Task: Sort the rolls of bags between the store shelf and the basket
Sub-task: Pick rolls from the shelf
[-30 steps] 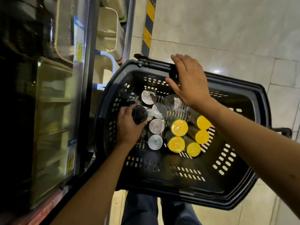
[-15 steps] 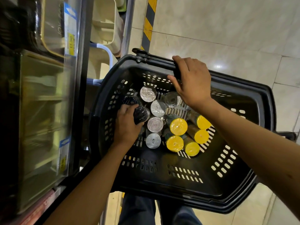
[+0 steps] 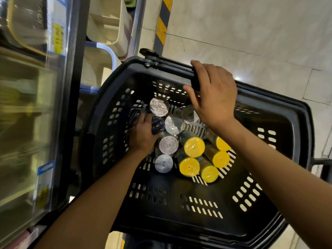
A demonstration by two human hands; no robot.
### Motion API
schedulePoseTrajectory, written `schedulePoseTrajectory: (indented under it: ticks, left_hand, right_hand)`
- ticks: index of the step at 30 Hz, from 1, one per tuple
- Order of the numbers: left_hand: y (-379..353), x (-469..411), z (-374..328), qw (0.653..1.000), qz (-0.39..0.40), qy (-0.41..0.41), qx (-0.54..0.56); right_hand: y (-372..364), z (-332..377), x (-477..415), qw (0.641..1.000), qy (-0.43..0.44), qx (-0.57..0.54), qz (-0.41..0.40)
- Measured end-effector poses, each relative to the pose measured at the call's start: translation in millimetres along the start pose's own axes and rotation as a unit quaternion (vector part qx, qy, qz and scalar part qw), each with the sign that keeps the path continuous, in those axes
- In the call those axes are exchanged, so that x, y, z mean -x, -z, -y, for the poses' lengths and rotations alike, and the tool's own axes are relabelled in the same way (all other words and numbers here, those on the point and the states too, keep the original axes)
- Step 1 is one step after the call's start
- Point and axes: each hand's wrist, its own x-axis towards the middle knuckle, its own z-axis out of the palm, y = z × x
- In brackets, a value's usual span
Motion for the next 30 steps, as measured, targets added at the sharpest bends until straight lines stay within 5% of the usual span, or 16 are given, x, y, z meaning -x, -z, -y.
schedulePoseTrajectory:
  ticks: [19, 30]
  left_hand:
    - [-31.6, -4.9, 36.2, 0.992, -0.060, -0.056, -0.091]
    - [37.5, 29.4, 9.6, 0.998, 0.016, -0.046, -0.028]
  right_hand:
    - [-6.4, -0.5, 2.1, 0.999, 0.007, 0.025, -0.023]
    - [30.3, 13.4, -8.6, 0.984, -0.071, -0.057, 0.153]
